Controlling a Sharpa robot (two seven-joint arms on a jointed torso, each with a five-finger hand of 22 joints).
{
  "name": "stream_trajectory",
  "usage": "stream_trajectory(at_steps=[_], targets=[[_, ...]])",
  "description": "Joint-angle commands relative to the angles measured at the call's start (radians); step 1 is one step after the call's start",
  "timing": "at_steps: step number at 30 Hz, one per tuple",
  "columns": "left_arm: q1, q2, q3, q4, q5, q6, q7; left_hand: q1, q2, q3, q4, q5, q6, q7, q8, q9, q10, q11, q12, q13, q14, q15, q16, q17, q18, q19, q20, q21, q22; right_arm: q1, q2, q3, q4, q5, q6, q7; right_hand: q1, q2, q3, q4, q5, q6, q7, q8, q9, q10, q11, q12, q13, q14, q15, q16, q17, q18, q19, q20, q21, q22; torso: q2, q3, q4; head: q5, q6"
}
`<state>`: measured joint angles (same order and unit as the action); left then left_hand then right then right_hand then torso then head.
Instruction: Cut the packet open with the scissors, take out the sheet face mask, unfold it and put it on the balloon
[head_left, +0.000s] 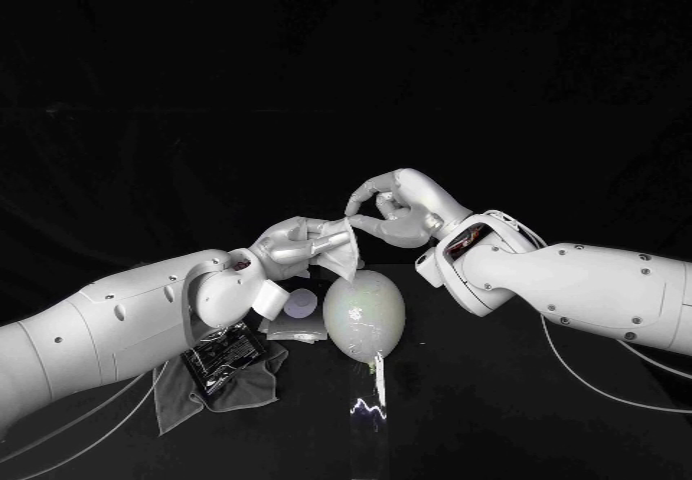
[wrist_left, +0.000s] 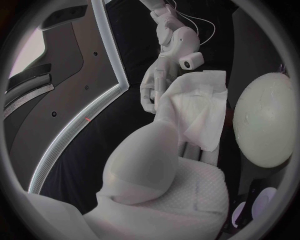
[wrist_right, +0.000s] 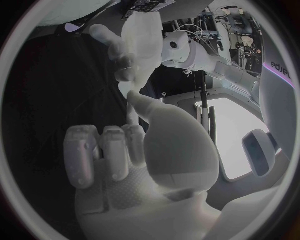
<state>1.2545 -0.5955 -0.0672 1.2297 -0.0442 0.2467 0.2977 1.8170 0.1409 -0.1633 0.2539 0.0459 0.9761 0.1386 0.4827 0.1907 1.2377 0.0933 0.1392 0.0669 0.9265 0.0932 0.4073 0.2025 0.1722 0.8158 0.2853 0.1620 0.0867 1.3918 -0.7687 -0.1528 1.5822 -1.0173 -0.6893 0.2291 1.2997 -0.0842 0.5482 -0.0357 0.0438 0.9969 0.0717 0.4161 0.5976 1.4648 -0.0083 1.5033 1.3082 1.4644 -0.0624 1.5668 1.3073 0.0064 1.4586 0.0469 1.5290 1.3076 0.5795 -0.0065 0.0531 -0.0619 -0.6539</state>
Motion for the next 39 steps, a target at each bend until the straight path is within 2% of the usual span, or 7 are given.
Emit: stream_trajectory(at_steps=[1, 2, 3, 5, 8, 22, 39], targets=[[0.002, 0.001, 0.001, 0.011, -0.002, -0.125, -0.018, 0.019, 0.02, 0.009, 0.003, 0.004, 0.004, -0.001, 0.008, 0.013, 0.012, -0.002, -0.005, -0.001, 0.011, -0.002, 0.0, 0.001, 0.012, 0.012, -0.001, 0.008, 0.002, 0.0, -0.004, 0.0, -0.004, 0.048, 0.024, 0.007, -0.011, -0.001, -0.005, 0.007, 0.004, -0.042, 0.014, -0.032, -0.013, 0.013, 0.019, -0.066, 0.179, 0.106, 0.012, 0.004, 0.264, 0.013, 0.065, 0.006, -0.034, 0.237, 0.0, 0.0003, 0.0004, 0.001, 0.001], [0.002, 0.001, 0.001, 0.013, -0.002, -0.135, -0.019, 0.019, 0.019, 0.011, 0.004, 0.004, 0.004, -0.001, 0.009, 0.013, 0.013, -0.002, -0.005, -0.001, 0.012, -0.002, -0.001, 0.001, 0.012, 0.014, -0.001, 0.009, 0.002, 0.0, -0.005, -0.001, -0.004, 0.052, 0.026, 0.005, -0.011, -0.001, -0.005, 0.007, 0.004, -0.042, 0.014, -0.032, -0.013, 0.013, 0.019, -0.066, 0.179, 0.106, 0.012, 0.004, 0.264, 0.013, 0.065, 0.006, -0.034, 0.237, 0.0, 0.0002, 0.0005, 0.001, 0.0], [0.002, 0.0, 0.001, 0.016, -0.002, -0.156, -0.022, 0.02, 0.019, 0.011, 0.005, 0.004, 0.004, -0.001, 0.009, 0.014, 0.014, -0.002, -0.006, -0.001, 0.012, -0.002, -0.001, 0.002, 0.012, 0.015, -0.002, 0.009, 0.002, 0.0, -0.008, -0.001, -0.004, 0.06, 0.028, 0.002, -0.044, -0.018, -0.021, 0.031, -0.002, -0.127, 0.049, -0.091, -0.039, -0.082, 0.053, -0.193, 0.102, 0.105, 0.035, 0.002, 0.26, 0.023, 0.036, 0.019, -0.079, 0.221, 0.0, 0.0, 0.0005, 0.001, 0.0], [0.003, -0.002, 0.001, 0.024, 0.002, -0.198, -0.026, 0.02, 0.017, 0.014, 0.009, 0.004, 0.004, -0.001, 0.01, 0.015, 0.016, -0.002, -0.008, -0.002, 0.015, -0.002, -0.003, 0.002, 0.011, 0.017, -0.002, 0.01, 0.001, 0.0, -0.015, -0.002, -0.003, 0.079, 0.023, -0.004, -0.072, -0.031, -0.037, 0.058, 0.001, -0.175, 0.08, -0.13, -0.057, -0.175, 0.077, -0.308, 0.034, 0.088, 0.062, -0.021, 0.223, 0.029, 0.012, 0.038, -0.115, 0.209, 0.0, 0.0002, 0.0011, 0.002, 0.0], [0.003, -0.005, 0.001, 0.037, 0.009, -0.266, -0.034, 0.021, 0.011, 0.019, 0.016, 0.004, 0.003, -0.002, 0.012, 0.017, 0.019, -0.002, -0.013, -0.002, 0.017, -0.003, -0.007, 0.002, 0.012, 0.029, -0.005, 0.015, 0.003, -0.002, -0.031, -0.004, 0.005, 0.113, 0.008, -0.025, -0.103, -0.052, -0.067, 0.094, 0.006, -0.182, 0.098, -0.149, -0.068, -0.256, 0.095, -0.414, -0.036, 0.066, 0.08, -0.049, 0.182, 0.039, -0.021, 0.053, -0.164, 0.193, 0.0, -0.0001, 0.0011, 0.003, -0.001], [0.003, -0.017, 0.0, 0.091, 0.016, -0.479, -0.064, 0.008, -0.012, 0.048, 0.037, 0.004, 0.003, -0.004, 0.023, 0.026, 0.039, -0.004, -0.032, -0.002, 0.044, -0.007, -0.013, 0.009, 0.013, 0.086, -0.026, 0.043, 0.011, -0.062, -0.087, -0.01, 0.081, 0.04, -0.017, -0.269, -0.198, -0.13, -0.233, 0.262, 0.112, -0.117, 0.076, -0.114, -0.058, -0.219, 0.08, -0.361, -0.048, 0.071, 0.069, -0.043, 0.188, 0.042, -0.008, 0.068, -0.153, 0.198, 0.0, 0.0004, -0.0004, 0.013, -0.01], [0.004, -0.022, 0.0, 0.131, 0.016, -0.544, -0.083, -0.002, -0.019, 0.054, 0.037, 0.004, 0.006, -0.007, 0.027, 0.029, 0.046, -0.006, -0.035, -0.001, 0.051, -0.009, -0.012, 0.012, 0.012, 0.091, -0.029, 0.044, 0.01, -0.093, -0.004, -0.014, 0.045, -0.007, -0.019, -0.421, -0.164, -0.126, -0.321, 0.323, 0.129, -0.112, 0.066, -0.07, -0.04, -0.211, 0.071, -0.332, -0.049, 0.072, 0.061, -0.042, 0.19, 0.042, -0.005, 0.061, -0.153, 0.199, 0.002, -0.0004, 0.002, 0.011, -0.011]])
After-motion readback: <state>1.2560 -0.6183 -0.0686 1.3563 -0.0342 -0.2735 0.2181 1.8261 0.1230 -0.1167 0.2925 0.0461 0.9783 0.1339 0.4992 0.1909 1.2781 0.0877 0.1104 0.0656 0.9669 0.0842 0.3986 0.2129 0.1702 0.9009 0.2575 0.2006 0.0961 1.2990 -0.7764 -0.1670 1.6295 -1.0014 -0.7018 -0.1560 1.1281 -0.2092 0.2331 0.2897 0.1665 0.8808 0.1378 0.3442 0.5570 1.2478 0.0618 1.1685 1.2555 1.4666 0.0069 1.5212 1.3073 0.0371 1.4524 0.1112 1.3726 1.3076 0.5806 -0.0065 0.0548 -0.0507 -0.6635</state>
